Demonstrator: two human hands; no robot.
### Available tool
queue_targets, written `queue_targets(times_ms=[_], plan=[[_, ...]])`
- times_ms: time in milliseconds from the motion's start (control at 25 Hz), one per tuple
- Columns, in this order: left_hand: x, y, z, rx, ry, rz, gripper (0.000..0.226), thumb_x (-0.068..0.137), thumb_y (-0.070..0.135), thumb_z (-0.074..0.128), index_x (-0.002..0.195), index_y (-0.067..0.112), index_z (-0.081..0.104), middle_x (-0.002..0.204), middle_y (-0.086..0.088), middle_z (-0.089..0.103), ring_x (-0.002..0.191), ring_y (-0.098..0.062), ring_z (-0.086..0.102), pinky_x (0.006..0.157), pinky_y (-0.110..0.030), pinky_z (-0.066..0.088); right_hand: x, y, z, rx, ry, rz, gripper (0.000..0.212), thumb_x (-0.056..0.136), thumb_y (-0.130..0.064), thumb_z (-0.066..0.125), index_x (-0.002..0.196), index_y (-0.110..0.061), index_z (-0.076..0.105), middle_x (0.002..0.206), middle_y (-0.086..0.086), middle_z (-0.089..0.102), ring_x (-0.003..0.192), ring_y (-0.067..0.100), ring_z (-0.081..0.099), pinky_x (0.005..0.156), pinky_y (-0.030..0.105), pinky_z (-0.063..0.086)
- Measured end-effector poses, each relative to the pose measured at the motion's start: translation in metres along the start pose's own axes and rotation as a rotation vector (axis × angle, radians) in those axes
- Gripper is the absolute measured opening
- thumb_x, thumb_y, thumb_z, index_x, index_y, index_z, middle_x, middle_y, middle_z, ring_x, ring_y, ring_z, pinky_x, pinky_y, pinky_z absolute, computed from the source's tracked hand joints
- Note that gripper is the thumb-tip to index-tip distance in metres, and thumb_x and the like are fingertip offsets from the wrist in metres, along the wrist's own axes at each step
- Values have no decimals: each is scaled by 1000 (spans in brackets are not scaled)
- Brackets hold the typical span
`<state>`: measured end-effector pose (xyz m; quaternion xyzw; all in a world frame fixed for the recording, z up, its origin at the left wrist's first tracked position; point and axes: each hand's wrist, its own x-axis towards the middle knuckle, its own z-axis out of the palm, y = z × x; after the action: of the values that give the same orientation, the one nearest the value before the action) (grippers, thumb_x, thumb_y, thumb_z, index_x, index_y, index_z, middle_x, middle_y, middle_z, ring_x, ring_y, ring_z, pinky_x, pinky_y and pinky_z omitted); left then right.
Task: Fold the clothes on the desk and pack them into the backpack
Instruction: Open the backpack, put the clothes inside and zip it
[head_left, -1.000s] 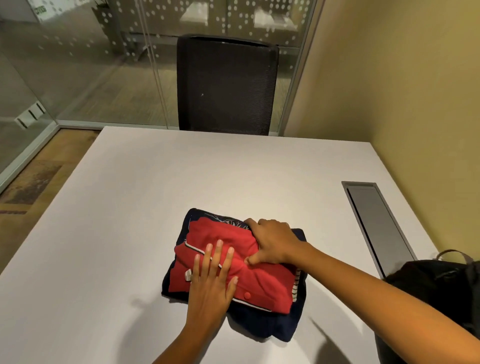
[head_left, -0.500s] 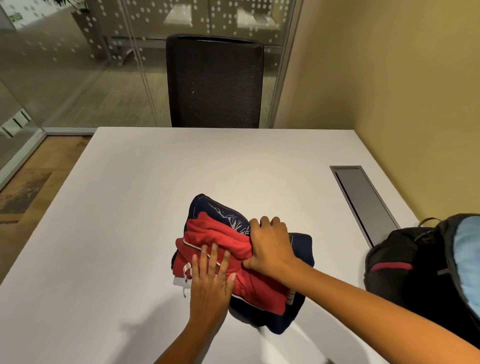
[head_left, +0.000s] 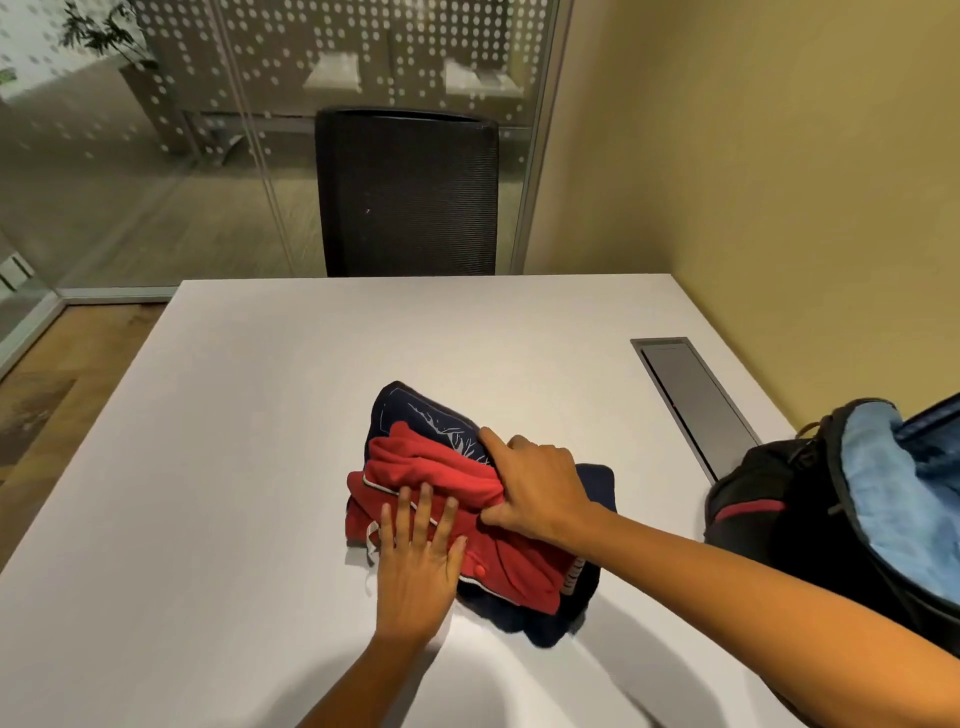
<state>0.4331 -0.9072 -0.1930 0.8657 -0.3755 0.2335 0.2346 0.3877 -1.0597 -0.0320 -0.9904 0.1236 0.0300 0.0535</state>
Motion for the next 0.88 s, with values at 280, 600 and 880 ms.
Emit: queue_targets(times_ms=[280,600,880], plan=[[89,34,-31,-136,108,29,64,101,42,30,155,25,0,162,-6,-10,149,-28,-3,118,-53,7,-6,16,-90,-139,362,34,77,76,-46,64,140,-26,26,112,11,55,89,38,58,63,34,28],[201,158,-86,-732,252,183,78,98,52,35,151,30,-17,158,3,-25,149,-28,-11,121,-43,1,-65,73,-212,-439,855,270,77,72,-71,59,131,-23,43,100,7,61,72,35,61,51,31,27],[265,285,-114,-1047,284,398,103,91,41,58,147,29,-27,158,-8,-17,148,-38,-9,112,-62,22,-160,128,-247,-533,1118,535,79,74,-73,59,131,-19,46,109,7,62,76,34,62,51,31,37]])
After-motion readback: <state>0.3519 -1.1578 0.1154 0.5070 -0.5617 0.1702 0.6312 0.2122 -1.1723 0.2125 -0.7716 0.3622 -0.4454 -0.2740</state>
